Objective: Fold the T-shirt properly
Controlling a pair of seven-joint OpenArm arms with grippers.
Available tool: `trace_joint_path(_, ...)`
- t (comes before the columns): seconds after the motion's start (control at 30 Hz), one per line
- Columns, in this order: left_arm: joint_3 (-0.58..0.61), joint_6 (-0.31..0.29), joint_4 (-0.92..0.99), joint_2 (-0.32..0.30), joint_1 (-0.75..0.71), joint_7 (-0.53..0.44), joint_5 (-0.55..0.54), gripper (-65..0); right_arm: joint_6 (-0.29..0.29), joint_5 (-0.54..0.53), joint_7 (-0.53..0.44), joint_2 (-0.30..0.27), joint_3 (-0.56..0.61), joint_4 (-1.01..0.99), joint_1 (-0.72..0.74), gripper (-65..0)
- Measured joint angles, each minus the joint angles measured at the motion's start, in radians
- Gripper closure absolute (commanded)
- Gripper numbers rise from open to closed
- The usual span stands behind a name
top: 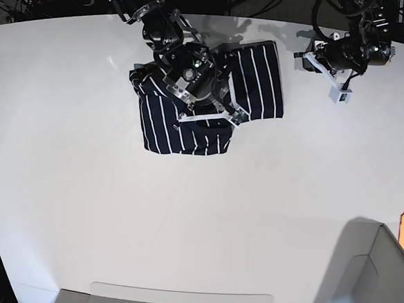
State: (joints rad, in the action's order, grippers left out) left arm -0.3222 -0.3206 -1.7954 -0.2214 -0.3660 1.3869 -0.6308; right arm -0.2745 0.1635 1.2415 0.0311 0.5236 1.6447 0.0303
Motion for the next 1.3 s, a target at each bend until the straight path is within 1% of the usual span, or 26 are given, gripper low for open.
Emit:
trace_joint_path(0.23,-0.001,0.000,0.000,0.000,0.000,0.000,-0.001,0.0,0.003,0.000,0.018,0.005,0.003,0.017,0.001,0.0)
trace_joint_path(0.4,-0.001,0.000,0.000,0.000,0.000,0.000,-0.002,0.0,0.005,0.008,0.025,0.006,0.005,0.267,-0.027,0.0)
trace_joint_path(0.47,-0.001,0.000,0.000,0.000,0.000,0.000,0.000,0.0,0.002,0.007,0.031,0.008,0.006,0.308,-0.027,0.0)
trace_joint_path(0.5,-0.001,0.000,0.000,0.000,0.000,0.000,-0.001,0.0,0.002,-0.001,0.051,0.008,0.006,0.312,-0.024,0.0)
trace_joint_path(0.57,-0.001,0.000,0.000,0.000,0.000,0.000,0.001,0.0,-0.002,0.003,0.089,0.005,0.034,0.300,0.003,0.0)
trace_joint_path(0.67,-0.001,0.000,0.000,0.000,0.000,0.000,0.001,0.0,-0.002,0.015,0.087,0.008,0.107,0.278,0.022,0.0)
trace_joint_path(0.77,-0.001,0.000,0.000,0.000,0.001,0.000,0.002,0.0,-0.002,-0.005,0.085,0.011,0.219,0.267,0.008,0.0)
trace_joint_path(0.83,-0.001,0.002,0.000,0.001,0.000,0.000,0.002,0.0,-0.003,-0.008,0.086,0.027,0.262,0.256,0.005,0.0)
trace_joint_path(0.9,-0.001,0.003,0.000,0.002,0.001,0.000,0.002,0.0,-0.003,-0.008,0.084,0.059,0.271,0.243,0.003,0.0)
trace_joint_path(1.0,-0.001,0.003,0.000,0.002,0.001,0.000,0.000,0.0,-0.003,-0.001,0.082,0.092,0.270,0.219,0.006,0.0)
trace_joint_path(1.13,-0.001,0.003,0.000,0.002,0.000,0.000,0.000,0.0,-0.003,-0.006,0.078,0.099,0.271,0.154,0.012,0.0)
trace_joint_path(1.2,-0.001,0.003,0.000,0.002,0.001,0.000,0.001,0.0,-0.006,-0.080,0.077,0.099,0.271,0.089,0.037,0.0)
trace_joint_path(1.3,-0.001,0.003,0.000,0.002,0.001,0.000,0.000,0.0,-0.007,-0.162,0.063,0.097,0.270,0.019,0.065,0.0)
